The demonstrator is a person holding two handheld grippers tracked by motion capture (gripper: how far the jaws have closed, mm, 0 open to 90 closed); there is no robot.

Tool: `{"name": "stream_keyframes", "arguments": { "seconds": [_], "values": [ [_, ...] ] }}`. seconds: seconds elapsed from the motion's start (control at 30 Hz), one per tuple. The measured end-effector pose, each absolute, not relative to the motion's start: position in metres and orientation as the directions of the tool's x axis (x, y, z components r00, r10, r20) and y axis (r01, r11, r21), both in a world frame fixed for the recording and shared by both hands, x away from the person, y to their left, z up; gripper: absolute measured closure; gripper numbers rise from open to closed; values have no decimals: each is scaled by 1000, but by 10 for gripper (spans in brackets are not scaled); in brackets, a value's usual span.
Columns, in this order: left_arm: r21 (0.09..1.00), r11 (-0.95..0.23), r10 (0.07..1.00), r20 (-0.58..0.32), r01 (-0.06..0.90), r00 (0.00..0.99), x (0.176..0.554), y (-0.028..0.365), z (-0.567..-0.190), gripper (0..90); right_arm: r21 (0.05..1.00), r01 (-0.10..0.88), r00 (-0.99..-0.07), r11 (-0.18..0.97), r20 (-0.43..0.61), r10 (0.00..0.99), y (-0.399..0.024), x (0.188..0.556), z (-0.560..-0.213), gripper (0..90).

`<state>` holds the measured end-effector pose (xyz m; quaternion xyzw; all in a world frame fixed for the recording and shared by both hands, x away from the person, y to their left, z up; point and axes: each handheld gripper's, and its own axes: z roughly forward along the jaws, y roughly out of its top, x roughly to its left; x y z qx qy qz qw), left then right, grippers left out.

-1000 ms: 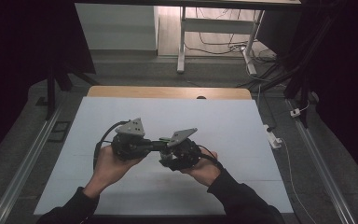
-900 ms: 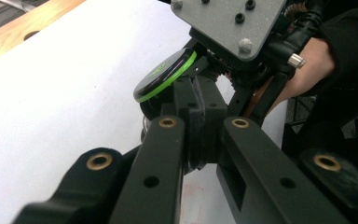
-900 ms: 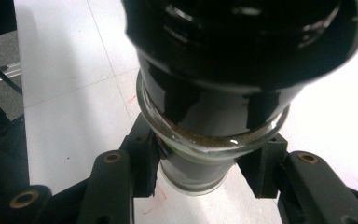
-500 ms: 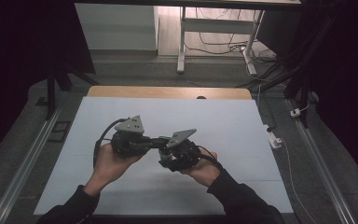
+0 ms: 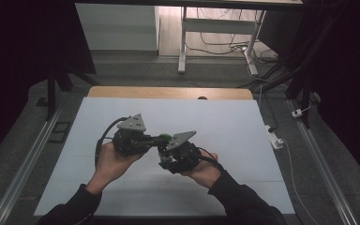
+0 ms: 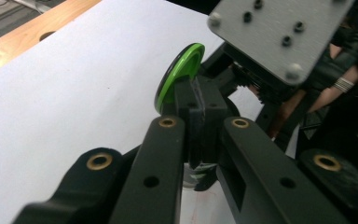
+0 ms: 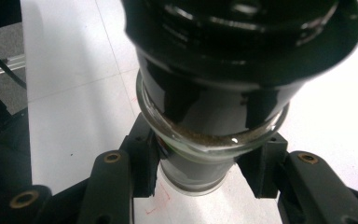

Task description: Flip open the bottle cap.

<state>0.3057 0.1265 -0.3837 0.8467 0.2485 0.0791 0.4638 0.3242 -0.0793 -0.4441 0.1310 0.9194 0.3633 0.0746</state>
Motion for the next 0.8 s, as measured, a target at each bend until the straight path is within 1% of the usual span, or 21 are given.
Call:
{"name": "stream_keyframes", "arguments": {
  "seconds": [0.27, 0.63, 0.8],
  "values": [
    [825, -439, 502, -103, 356, 859, 309, 128, -385, 891, 686, 180, -956, 705, -46, 289, -78, 322, -445, 530],
    [829, -442, 502, -87, 342, 861, 306, 130, -384, 886, 692, 176, -956, 700, -49, 288, -79, 322, -444, 529],
    [832, -438, 508, -83, 340, 858, 303, 133, -382, 817, 695, 179, -955, 697, -46, 291, -80, 324, -444, 529]
  ]
}}
